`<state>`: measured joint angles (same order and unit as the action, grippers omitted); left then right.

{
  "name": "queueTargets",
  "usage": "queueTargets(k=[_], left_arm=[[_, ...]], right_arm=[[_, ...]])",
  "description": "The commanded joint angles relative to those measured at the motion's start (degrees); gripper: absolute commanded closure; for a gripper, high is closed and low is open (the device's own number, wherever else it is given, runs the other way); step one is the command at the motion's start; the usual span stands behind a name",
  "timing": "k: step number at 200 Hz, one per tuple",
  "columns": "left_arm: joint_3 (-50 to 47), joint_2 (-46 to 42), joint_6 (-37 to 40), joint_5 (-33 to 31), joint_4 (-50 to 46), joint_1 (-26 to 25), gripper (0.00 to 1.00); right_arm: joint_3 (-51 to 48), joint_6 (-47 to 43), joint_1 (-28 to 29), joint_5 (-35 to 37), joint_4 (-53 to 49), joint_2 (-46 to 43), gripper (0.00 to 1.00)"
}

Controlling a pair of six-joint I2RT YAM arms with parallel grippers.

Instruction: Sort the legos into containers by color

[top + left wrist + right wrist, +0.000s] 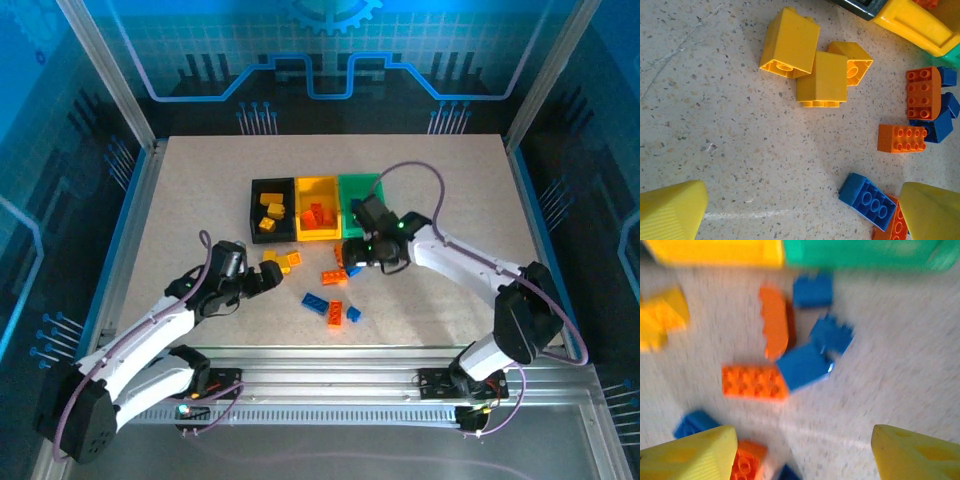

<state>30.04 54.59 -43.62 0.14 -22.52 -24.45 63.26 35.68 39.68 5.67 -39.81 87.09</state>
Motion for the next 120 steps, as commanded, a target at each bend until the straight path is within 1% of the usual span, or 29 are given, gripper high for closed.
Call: queueTargets(k=[1, 24, 59, 88, 120], left_arm=[[-0.7, 1.1, -0.2, 1.4, 0.7, 0.6, 0.01], [-0.7, 1.5, -0.2, 1.5, 0.9, 0.6, 0.01], [-0.7, 1.2, -0.3, 1.5, 0.3, 0.6, 0.01], [-0.9, 0.5, -0.3, 1.4, -0.3, 0.6, 0.01], [-0.6, 0.3, -0.2, 1.1, -1.0, 0.7, 0.01]], right_arm=[[-5.8, -6.4, 4.5, -6.0, 2.7, -2.1, 0.27], [-9.0, -8.0, 7.3, -5.7, 4.0, -1.5, 0.28], [-10.5, -8.3, 8.9, -5.8, 6.1, 0.8, 0.30], [-10.4, -9.0, 9.7, -6.2, 6.6, 3.5, 0.34], [-10.4, -9.0, 10.3, -6.8, 6.6, 4.9, 0.41]])
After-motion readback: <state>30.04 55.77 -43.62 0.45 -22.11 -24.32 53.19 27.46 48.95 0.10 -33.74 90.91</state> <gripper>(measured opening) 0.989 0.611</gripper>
